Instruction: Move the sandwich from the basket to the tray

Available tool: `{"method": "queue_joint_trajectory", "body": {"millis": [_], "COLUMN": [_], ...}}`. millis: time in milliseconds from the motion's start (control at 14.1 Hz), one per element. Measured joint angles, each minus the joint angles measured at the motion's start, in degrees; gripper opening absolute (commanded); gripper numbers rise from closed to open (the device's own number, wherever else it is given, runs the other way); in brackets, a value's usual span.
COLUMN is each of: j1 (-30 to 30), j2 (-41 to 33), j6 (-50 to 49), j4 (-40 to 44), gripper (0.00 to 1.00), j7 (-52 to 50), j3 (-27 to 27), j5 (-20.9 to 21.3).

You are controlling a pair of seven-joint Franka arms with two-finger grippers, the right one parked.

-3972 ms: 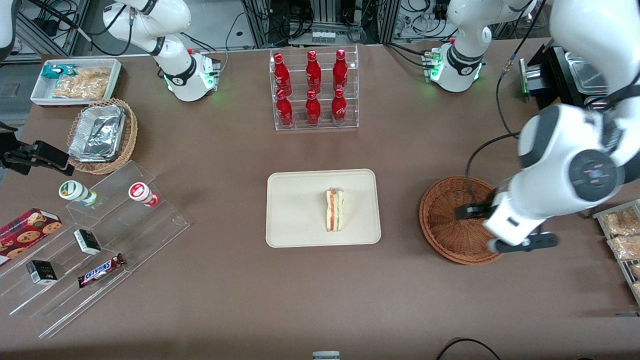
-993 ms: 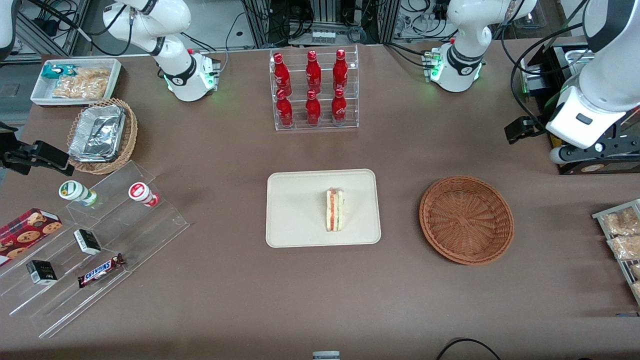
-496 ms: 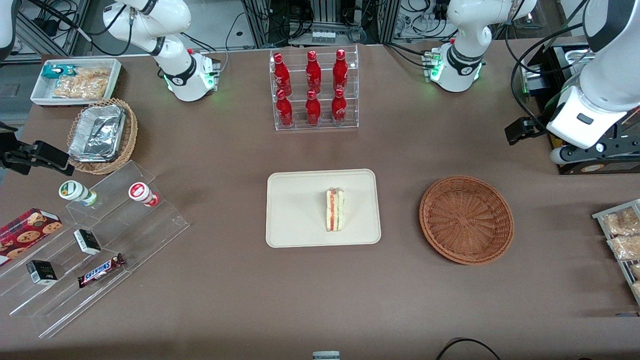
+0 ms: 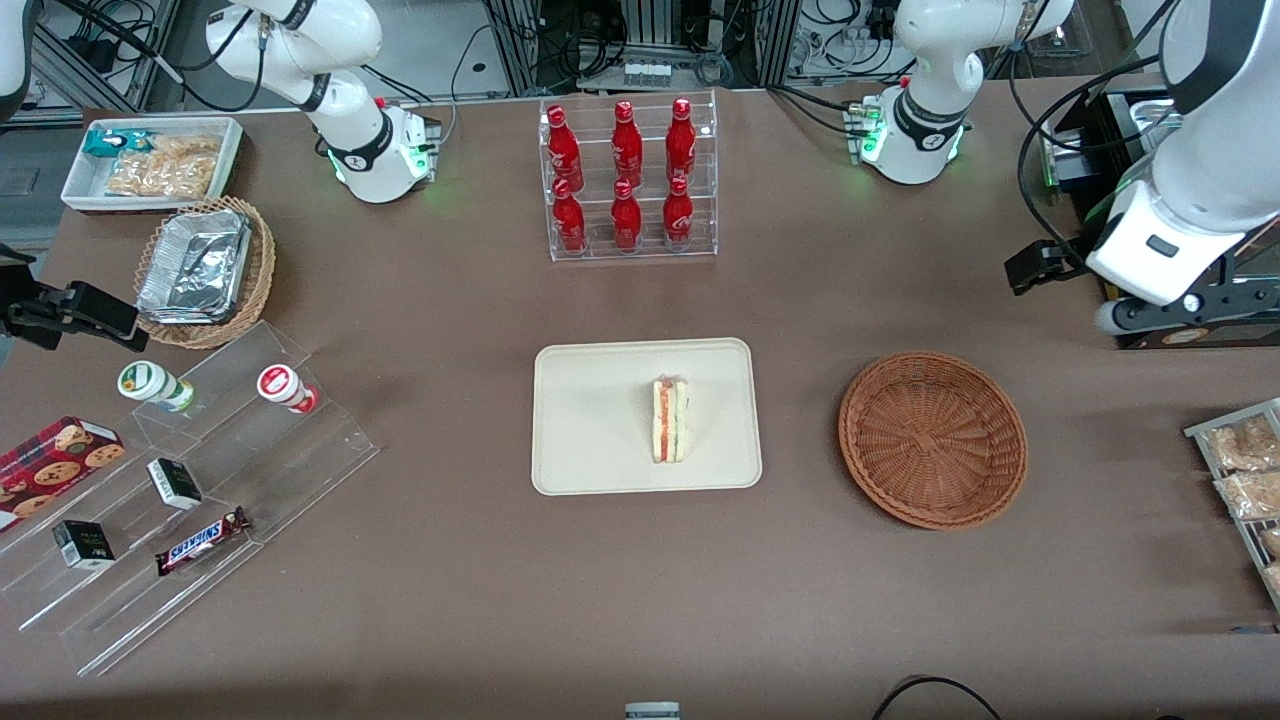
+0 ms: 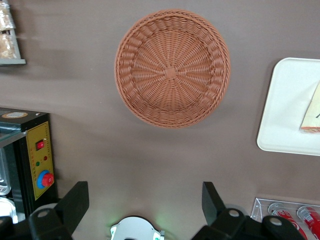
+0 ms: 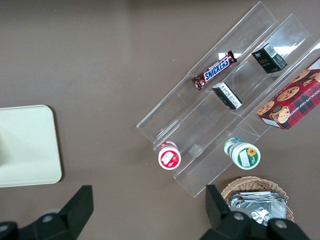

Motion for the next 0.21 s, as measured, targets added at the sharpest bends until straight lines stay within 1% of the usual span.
{"method": "queue_joint_trajectory", "body": {"millis": [213], "j1": [-0.58], "j2": [0.77], "j6": [0.87], "j4": [-0.01], "gripper": [1.0], "j7": [-0.01], "j3": [-0.19], "j5": [0.0]}}
